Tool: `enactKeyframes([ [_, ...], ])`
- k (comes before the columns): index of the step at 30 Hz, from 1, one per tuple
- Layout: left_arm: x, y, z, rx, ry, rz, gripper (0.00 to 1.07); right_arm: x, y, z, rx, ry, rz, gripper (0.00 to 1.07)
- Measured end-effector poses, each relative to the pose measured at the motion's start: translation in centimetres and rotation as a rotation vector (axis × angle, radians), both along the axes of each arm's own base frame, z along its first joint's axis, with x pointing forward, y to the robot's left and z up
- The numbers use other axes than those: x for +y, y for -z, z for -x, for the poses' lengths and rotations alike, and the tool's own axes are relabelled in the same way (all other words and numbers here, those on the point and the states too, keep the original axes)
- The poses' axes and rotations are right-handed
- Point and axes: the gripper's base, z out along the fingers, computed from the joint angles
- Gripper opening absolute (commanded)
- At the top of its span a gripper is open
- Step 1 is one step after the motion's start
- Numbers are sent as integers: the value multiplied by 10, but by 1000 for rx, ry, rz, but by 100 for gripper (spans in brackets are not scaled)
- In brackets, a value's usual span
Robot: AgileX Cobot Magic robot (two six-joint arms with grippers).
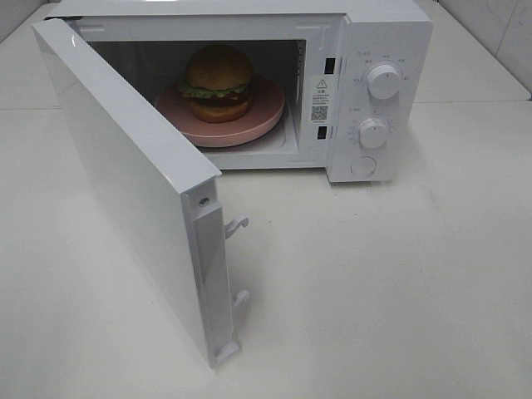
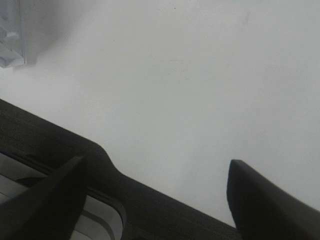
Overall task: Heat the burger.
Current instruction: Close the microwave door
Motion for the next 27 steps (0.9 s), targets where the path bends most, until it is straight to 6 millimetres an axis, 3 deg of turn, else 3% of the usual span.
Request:
enactKeyframes([
  [7, 0, 0, 0, 0, 0, 0, 101, -24, 19, 26, -59, 132, -20, 76],
  [12, 0, 0, 0, 0, 0, 0, 101, -41, 22, 52, -267, 243, -74, 76],
  [16, 0, 0, 0, 0, 0, 0, 101, -45, 28, 64, -341, 292, -86, 76],
  [23, 0, 0, 0, 0, 0, 0, 101, -43, 56, 83, -391, 383, -148, 76],
  [27, 0, 0, 0, 0, 0, 0, 101, -41, 57, 88, -446, 409, -169, 76],
])
